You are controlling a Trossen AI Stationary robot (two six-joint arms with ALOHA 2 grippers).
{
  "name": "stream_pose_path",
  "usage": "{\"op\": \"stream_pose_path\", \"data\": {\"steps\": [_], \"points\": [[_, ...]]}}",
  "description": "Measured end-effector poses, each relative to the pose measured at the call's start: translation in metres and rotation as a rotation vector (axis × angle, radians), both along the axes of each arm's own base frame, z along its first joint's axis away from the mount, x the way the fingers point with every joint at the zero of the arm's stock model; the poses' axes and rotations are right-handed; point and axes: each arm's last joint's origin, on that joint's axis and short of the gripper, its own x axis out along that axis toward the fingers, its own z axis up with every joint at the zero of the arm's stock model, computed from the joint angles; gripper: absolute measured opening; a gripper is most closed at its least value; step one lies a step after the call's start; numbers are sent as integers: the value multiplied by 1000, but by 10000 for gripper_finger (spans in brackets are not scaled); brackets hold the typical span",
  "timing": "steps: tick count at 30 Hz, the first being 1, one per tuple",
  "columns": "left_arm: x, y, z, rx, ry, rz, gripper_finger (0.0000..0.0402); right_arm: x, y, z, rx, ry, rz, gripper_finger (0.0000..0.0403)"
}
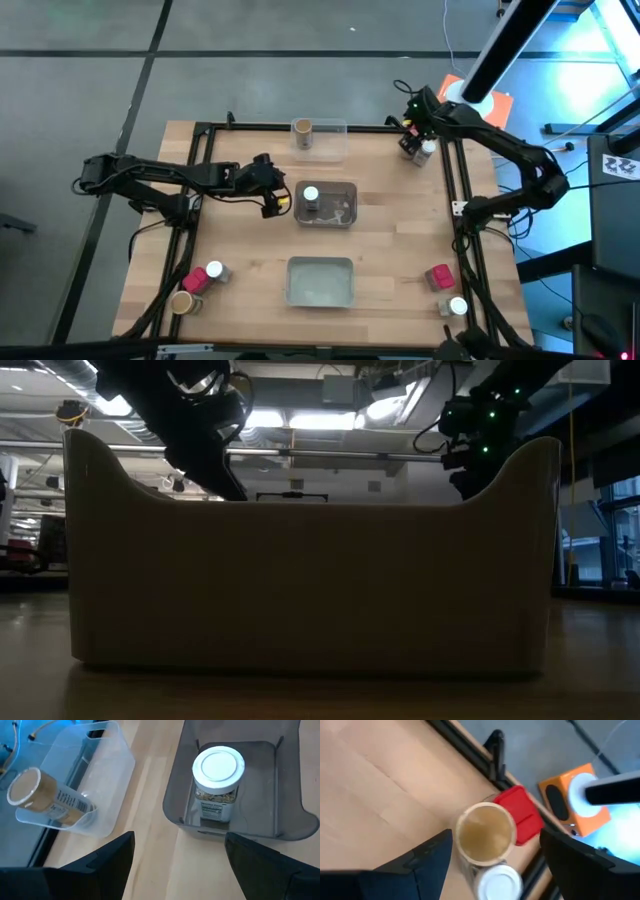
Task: Sort spices by type
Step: Put the top gold seasoning bottle into the transparent bin
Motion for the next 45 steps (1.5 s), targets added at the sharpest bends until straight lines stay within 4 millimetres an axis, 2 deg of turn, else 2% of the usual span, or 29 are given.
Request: {"op": "stream_pose_path", "data": {"steps": [9, 20, 31, 40, 45], "points": [[0, 0, 0, 63, 38, -65, 294, 3, -15, -22, 105, -9, -64, 298], [0, 0, 0, 101, 60, -105, 294, 11, -26, -41, 112, 41, -115, 298], [0, 0, 0, 120, 72, -125, 294, 13, -27, -40, 110, 12, -122, 298], [0, 0, 0, 119, 75, -124, 294, 15, -29, -16, 132, -11, -142, 298], [-1, 0, -1, 121, 82, -128, 294, 15, -29, -13, 136, -7, -148, 298]]}}
